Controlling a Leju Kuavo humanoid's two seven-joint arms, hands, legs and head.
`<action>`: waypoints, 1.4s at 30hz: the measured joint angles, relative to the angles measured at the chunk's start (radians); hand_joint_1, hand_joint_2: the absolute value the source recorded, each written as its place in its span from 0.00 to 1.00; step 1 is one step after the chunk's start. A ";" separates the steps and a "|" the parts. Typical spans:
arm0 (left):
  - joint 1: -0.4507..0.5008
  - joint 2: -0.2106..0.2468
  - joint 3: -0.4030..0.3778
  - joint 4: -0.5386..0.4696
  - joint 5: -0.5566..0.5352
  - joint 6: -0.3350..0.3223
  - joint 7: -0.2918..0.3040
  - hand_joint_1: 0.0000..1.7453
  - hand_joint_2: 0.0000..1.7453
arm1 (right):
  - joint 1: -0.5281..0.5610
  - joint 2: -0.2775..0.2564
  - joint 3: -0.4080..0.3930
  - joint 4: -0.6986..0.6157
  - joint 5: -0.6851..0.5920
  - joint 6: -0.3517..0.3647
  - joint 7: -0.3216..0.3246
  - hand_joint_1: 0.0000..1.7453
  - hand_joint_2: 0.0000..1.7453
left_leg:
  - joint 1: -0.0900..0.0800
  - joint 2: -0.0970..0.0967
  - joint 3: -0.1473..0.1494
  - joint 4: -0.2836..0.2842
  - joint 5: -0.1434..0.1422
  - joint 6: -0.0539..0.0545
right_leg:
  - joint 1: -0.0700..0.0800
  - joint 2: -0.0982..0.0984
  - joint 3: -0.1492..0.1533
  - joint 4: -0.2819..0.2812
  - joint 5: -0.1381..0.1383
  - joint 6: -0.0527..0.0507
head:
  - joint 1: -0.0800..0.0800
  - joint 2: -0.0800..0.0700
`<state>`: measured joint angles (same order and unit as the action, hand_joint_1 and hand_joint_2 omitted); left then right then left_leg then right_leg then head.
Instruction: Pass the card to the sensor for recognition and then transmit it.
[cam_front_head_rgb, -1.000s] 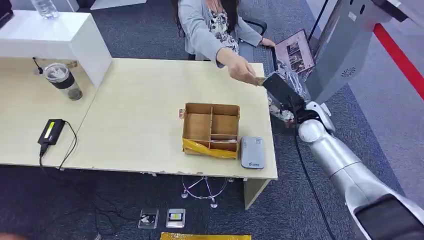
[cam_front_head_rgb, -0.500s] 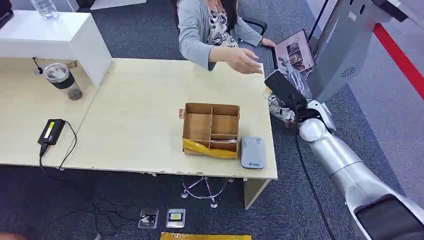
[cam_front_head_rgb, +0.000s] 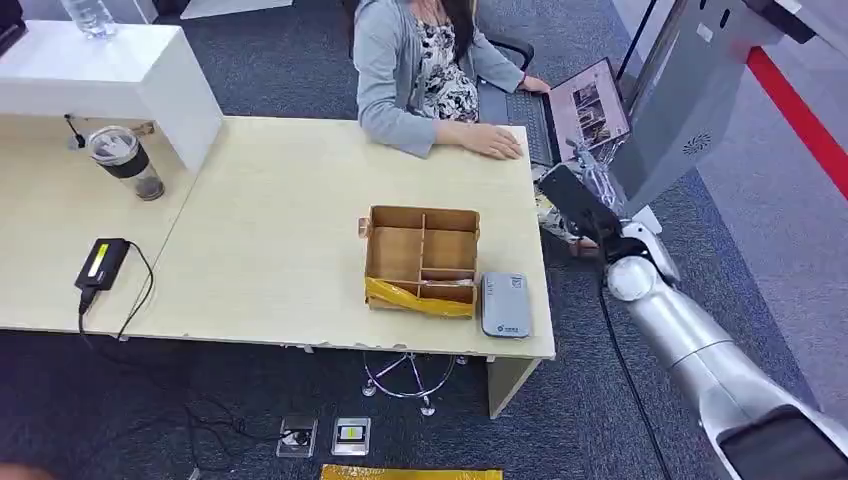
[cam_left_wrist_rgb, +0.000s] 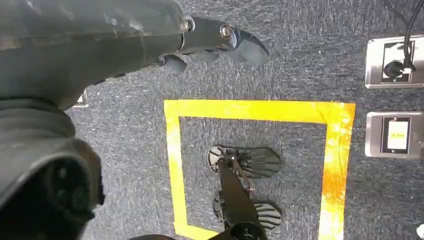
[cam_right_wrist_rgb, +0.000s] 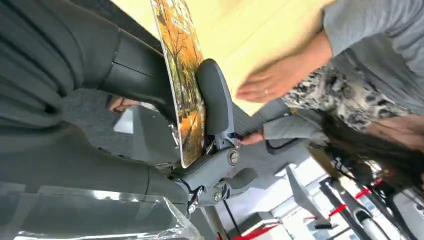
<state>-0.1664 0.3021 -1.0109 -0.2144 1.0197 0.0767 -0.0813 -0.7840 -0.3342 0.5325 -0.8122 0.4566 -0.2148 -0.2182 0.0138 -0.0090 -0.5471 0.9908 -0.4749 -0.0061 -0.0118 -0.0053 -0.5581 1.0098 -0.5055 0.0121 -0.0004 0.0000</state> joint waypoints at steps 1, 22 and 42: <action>0.000 0.000 0.000 0.000 0.002 0.000 0.000 0.00 0.00 | 0.011 -0.005 0.000 0.000 0.001 0.001 -0.001 1.00 1.00 | 0.000 0.000 0.000 0.000 0.000 0.000 | 0.000 0.000 0.000 0.000 0.000 0.000 | 0.000 0.000; 0.000 0.001 0.000 0.003 0.018 0.011 0.002 0.00 0.00 | 0.113 -0.019 0.026 0.006 0.031 -0.007 -0.015 1.00 1.00 | 0.000 0.000 0.000 0.000 0.000 0.000 | 0.000 0.000 0.000 0.000 0.000 0.000 | 0.000 0.000; -0.001 -0.001 0.000 0.005 0.018 0.012 0.002 0.00 0.00 | 0.144 0.021 0.107 0.046 -0.009 -0.011 -0.007 1.00 1.00 | 0.000 0.000 0.000 0.000 0.000 0.000 | 0.000 0.000 0.000 0.000 0.000 0.000 | 0.000 0.000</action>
<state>-0.1673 0.3010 -1.0109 -0.2094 1.0380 0.0885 -0.0790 -0.6405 -0.3128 0.6397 -0.7660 0.4478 -0.2259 -0.2251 0.0140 -0.0090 -0.5476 0.9906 -0.4751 -0.0065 -0.0115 -0.0052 -0.5582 1.0099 -0.5056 0.0120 -0.0004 0.0000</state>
